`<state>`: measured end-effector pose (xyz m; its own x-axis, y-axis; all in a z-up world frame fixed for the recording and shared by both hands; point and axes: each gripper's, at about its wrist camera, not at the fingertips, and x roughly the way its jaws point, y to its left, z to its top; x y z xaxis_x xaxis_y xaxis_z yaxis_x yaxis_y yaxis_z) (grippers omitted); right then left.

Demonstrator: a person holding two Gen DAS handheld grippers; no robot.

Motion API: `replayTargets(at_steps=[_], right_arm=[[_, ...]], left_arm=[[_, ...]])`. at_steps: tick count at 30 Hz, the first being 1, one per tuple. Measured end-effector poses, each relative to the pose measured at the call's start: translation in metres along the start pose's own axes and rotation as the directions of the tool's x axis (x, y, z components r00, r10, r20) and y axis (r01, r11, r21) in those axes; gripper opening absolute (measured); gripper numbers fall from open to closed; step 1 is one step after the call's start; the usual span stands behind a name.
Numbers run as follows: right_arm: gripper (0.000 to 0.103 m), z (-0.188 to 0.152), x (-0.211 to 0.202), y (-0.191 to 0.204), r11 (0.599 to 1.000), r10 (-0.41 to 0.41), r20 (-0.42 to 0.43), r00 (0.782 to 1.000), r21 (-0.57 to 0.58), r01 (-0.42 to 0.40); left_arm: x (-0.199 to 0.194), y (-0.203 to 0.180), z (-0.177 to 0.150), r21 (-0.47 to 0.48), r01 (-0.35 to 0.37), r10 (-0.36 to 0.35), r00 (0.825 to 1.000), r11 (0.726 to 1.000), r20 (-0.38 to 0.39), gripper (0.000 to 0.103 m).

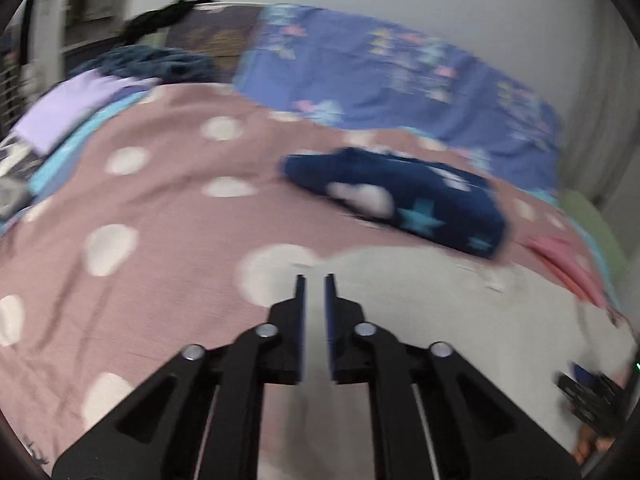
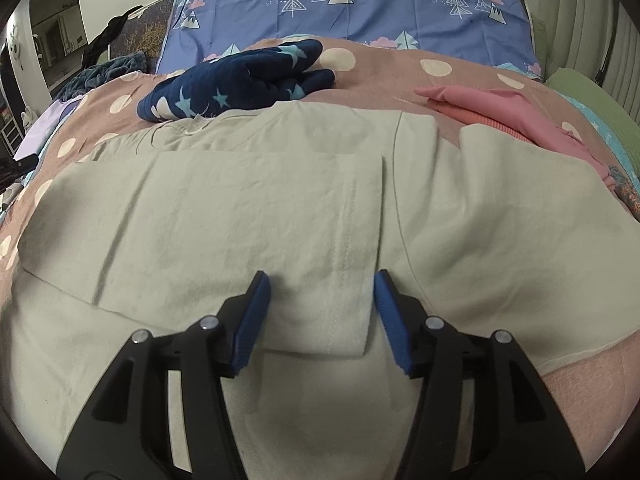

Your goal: Fold small clothes

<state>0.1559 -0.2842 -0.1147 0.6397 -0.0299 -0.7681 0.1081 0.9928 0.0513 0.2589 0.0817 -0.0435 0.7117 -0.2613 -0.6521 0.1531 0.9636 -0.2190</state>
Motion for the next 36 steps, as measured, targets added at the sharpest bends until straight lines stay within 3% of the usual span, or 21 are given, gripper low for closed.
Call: replayTargets(at_steps=[1, 3, 4, 6, 7, 8, 11, 12, 14, 15, 17, 19, 22, 25, 27, 30, 33, 34, 36], right_arm=[[0.056, 0.000, -0.004, -0.002, 1.000, 0.010, 0.002, 1.000, 0.014, -0.010], [0.047, 0.003, -0.021, -0.016, 0.996, 0.041, 0.014, 0.999, 0.073, -0.042], [0.041, 0.005, -0.032, -0.028, 0.992, 0.056, 0.030, 0.998, 0.112, -0.059], [0.040, 0.009, -0.057, -0.064, 0.976, 0.054, 0.083, 0.995, 0.205, -0.070], [0.040, 0.010, -0.068, -0.083, 0.967, 0.037, 0.103, 0.994, 0.245, -0.061], [0.040, 0.013, -0.084, -0.117, 0.952, -0.002, 0.127, 0.992, 0.304, -0.037], [0.044, 0.012, -0.117, -0.200, 0.889, -0.142, 0.151, 0.978, 0.455, 0.059], [0.047, 0.007, -0.130, -0.241, 0.836, -0.204, 0.151, 0.967, 0.541, 0.092], [0.067, -0.008, -0.144, -0.301, 0.722, -0.269, 0.121, 0.956, 0.682, 0.117], [0.067, -0.024, -0.150, -0.338, 0.631, -0.296, 0.095, 0.950, 0.766, 0.120], [0.062, -0.050, -0.158, -0.377, 0.521, -0.319, 0.095, 0.943, 0.849, 0.091], [0.058, -0.066, -0.160, -0.397, 0.469, -0.320, 0.111, 0.941, 0.882, 0.055], [0.054, -0.076, -0.151, -0.410, 0.450, -0.288, 0.125, 0.950, 0.893, 0.019], [0.051, -0.077, -0.149, -0.414, 0.421, -0.298, 0.122, 0.947, 0.907, 0.016], [0.050, -0.074, -0.150, -0.412, 0.423, -0.307, 0.146, 0.941, 0.906, -0.003], [0.036, -0.063, -0.144, -0.418, 0.447, -0.297, 0.153, 0.942, 0.894, -0.004], [0.020, -0.054, -0.134, -0.425, 0.414, -0.312, 0.127, 0.942, 0.910, 0.014], [0.008, -0.051, -0.130, -0.426, 0.397, -0.310, 0.111, 0.944, 0.918, 0.023], [0.005, -0.044, -0.127, -0.422, 0.370, -0.324, 0.107, 0.940, 0.929, 0.022]], left_arm=[[-0.004, -0.017, -0.006, 0.040, 0.049, -0.048, 0.999, 0.998, -0.015, 0.028], [0.001, -0.057, -0.025, 0.133, 0.127, -0.118, 0.990, 0.983, -0.074, 0.031], [0.010, -0.074, -0.035, 0.175, 0.142, -0.123, 0.986, 0.974, -0.113, 0.031], [0.040, -0.095, -0.064, 0.247, 0.131, -0.083, 0.977, 0.960, -0.199, 0.030], [0.055, -0.098, -0.079, 0.261, 0.104, -0.046, 0.975, 0.960, -0.217, 0.031], [0.053, -0.102, -0.084, 0.282, 0.086, -0.035, 0.983, 0.955, -0.181, 0.030], [0.051, -0.106, -0.083, 0.295, 0.075, -0.023, 0.984, 0.952, -0.178, 0.031], [0.050, -0.105, -0.084, 0.288, 0.080, -0.028, 0.983, 0.954, -0.179, 0.031], [0.050, -0.105, -0.084, 0.280, 0.084, -0.034, 0.983, 0.956, -0.181, 0.032], [0.051, -0.103, -0.086, 0.284, 0.081, -0.030, 0.983, 0.956, -0.179, 0.032], [0.051, -0.105, -0.086, 0.292, 0.070, -0.017, 0.984, 0.954, -0.179, 0.033], [0.054, -0.109, -0.086, 0.325, 0.039, 0.017, 0.986, 0.945, -0.168, 0.034], [0.053, -0.115, -0.088, 0.372, -0.016, 0.072, 0.988, 0.928, -0.138, 0.038], [0.052, -0.111, -0.087, 0.358, -0.026, 0.078, 0.988, 0.934, -0.134, 0.043], [0.051, -0.108, -0.086, 0.348, -0.022, 0.074, 0.988, 0.937, -0.136, 0.044], [0.051, -0.109, -0.086, 0.352, -0.026, 0.078, 0.988, 0.936, -0.135, 0.044], [0.051, -0.108, -0.086, 0.343, -0.016, 0.068, 0.988, 0.939, -0.140, 0.044], [0.051, -0.106, -0.085, 0.336, -0.009, 0.060, 0.988, 0.942, -0.143, 0.044], [0.051, -0.103, -0.084, 0.317, 0.010, 0.040, 0.988, 0.948, -0.151, 0.044]])
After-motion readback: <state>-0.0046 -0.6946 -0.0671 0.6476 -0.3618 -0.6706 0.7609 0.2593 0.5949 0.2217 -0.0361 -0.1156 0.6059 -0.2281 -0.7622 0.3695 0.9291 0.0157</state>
